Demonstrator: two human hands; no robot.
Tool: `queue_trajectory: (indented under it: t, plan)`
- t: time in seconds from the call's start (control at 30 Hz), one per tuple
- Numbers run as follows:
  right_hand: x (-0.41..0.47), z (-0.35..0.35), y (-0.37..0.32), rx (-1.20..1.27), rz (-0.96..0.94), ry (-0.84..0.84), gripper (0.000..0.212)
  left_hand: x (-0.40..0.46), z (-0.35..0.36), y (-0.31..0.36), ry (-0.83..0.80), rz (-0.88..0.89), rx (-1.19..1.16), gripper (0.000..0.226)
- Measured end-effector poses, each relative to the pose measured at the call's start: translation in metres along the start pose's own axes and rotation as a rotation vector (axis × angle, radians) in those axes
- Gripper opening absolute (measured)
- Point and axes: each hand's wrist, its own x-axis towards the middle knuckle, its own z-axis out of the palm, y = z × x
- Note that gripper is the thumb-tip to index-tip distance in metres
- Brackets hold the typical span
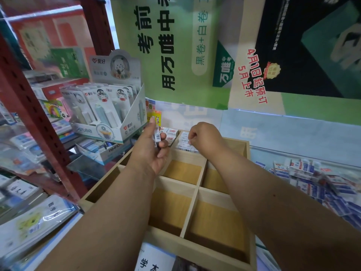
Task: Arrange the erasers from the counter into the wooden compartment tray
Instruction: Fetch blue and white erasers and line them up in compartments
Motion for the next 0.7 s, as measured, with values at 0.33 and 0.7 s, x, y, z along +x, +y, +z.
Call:
queue_trajectory:
  t: [0.33, 0.7]
  plan:
    - [-0.026, -0.015, -0.032, 0.453, -0.237, 0.138, 0.032, -0.007, 0.009, -0.004, -0.001, 0.036, 0.085, 0.005]
    - [-0.026, -0.017, -0.035, 0.763, -0.165, -0.009, 0.028, -0.012, 0.011, -0.007, -0.032, 0.090, 0.240, 0.008]
